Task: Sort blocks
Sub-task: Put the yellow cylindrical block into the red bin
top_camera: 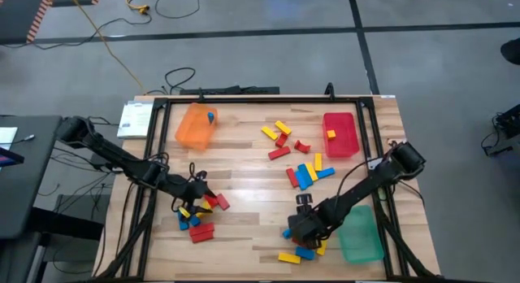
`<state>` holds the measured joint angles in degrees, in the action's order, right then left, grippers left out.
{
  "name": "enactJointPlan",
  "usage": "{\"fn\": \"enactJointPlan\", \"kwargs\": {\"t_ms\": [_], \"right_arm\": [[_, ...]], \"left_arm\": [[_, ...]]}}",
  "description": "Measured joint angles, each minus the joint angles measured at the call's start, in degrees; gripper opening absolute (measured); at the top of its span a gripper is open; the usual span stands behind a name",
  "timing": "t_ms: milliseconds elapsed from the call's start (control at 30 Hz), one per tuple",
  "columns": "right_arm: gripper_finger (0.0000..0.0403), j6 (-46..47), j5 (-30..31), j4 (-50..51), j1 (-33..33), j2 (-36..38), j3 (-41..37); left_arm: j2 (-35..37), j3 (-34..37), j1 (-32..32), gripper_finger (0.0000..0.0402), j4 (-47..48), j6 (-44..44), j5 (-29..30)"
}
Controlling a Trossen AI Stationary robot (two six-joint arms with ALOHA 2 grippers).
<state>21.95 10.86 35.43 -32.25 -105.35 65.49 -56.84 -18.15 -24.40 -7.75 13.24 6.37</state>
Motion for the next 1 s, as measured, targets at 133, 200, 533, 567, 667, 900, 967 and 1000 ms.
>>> {"fn": "enactJointPlan", "kwargs": {"t_ms": [133, 200, 533, 567, 667, 900, 967, 1000], "right_arm": [[0.0220, -0.86, 0.96, -0.23, -0.02, -0.04, 0.00], [0.0220, -1.17, 0.98, -0.17, 0.02, -0.04, 0.00], [0.0221, 1.95, 0.79, 9.29, 0.02, 0.47, 2.24], [0.0221, 3.29, 0.58, 11.93, 0.02, 0.47, 2.89], [0.0221, 7.10, -1.70, 16.05, 0.03, 1.20, 4.39], [0.0221, 14.16, -8.13, 15.27, -0.26, 3.05, 4.76], [0.0220, 15.49, -8.81, 15.81, -0.72, 3.05, 4.67], [0.0220, 16.18, -9.04, 16.01, -0.95, 3.05, 4.42]], "left_arm": [[0.00, 0.00, -0.02, 0.0245, 0.14, -0.01, 0.00], [0.00, 0.00, -0.02, 0.0245, 0.08, 0.00, 0.02], [0.00, 0.00, -0.02, 0.0245, 0.26, 1.12, -0.49], [0.00, 0.00, -0.02, 0.0245, 0.28, 1.14, -0.59], [0.00, 0.00, -0.02, 0.0246, 0.28, 1.14, -0.66], [0.00, 0.00, -0.02, 0.0245, 0.11, 1.14, -0.79], [0.00, 0.00, -0.02, 0.0245, 0.14, 1.03, -0.81], [0.00, -0.01, -0.02, 0.0245, 0.11, 1.03, -0.81]]}}
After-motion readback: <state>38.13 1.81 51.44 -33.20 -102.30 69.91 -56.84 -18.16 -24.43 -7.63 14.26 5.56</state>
